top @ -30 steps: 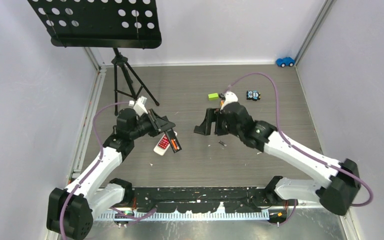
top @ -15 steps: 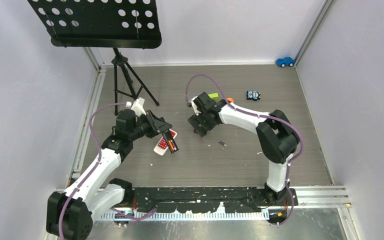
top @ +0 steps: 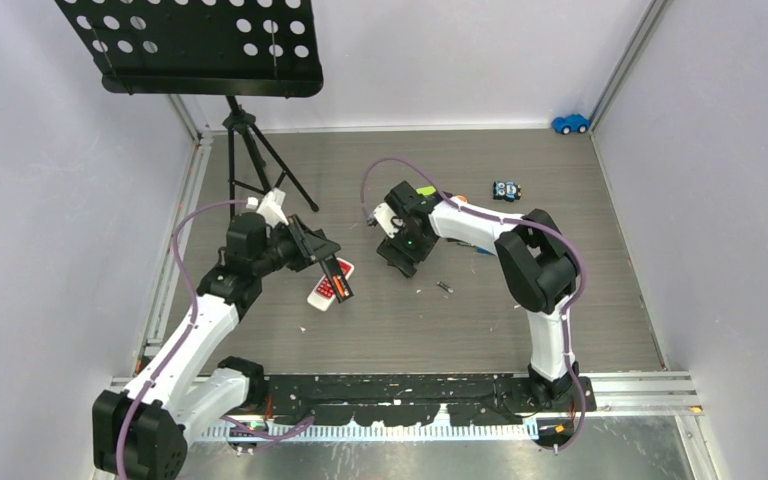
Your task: Load the batteries into the remote control
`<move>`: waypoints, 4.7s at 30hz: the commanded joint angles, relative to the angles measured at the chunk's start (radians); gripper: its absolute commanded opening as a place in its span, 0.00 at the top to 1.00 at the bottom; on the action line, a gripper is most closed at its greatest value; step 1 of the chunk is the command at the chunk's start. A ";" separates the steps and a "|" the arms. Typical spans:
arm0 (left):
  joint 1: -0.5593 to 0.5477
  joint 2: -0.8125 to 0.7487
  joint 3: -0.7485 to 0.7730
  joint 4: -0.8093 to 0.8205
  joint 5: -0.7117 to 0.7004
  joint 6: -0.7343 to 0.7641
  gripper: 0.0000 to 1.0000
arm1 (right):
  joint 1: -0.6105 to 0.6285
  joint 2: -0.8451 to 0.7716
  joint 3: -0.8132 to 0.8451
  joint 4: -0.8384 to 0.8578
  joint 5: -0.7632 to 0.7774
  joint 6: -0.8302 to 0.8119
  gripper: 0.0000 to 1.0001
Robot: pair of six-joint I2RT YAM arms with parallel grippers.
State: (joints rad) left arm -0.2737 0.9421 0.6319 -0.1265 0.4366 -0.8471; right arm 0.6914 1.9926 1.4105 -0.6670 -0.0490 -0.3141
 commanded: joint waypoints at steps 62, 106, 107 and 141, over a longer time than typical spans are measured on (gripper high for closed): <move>-0.027 0.069 -0.236 0.744 -0.103 -0.343 1.00 | 0.244 -0.532 -0.106 0.169 -0.057 0.851 0.67; -0.026 0.125 -0.106 0.612 0.136 -0.386 1.00 | 0.304 -0.355 0.096 -0.089 -0.071 0.710 0.52; -0.026 0.121 -0.111 0.610 0.131 -0.385 1.00 | 0.304 -0.353 0.099 -0.090 -0.072 0.711 0.52; -0.024 0.116 -0.117 0.664 0.083 -0.500 1.00 | 0.095 -0.752 -0.425 0.586 -0.201 1.240 0.06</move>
State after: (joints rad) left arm -0.2962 1.0794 0.4828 0.4332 0.5251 -1.2991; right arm 0.8925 1.3476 1.1603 -0.4248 -0.1883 0.6155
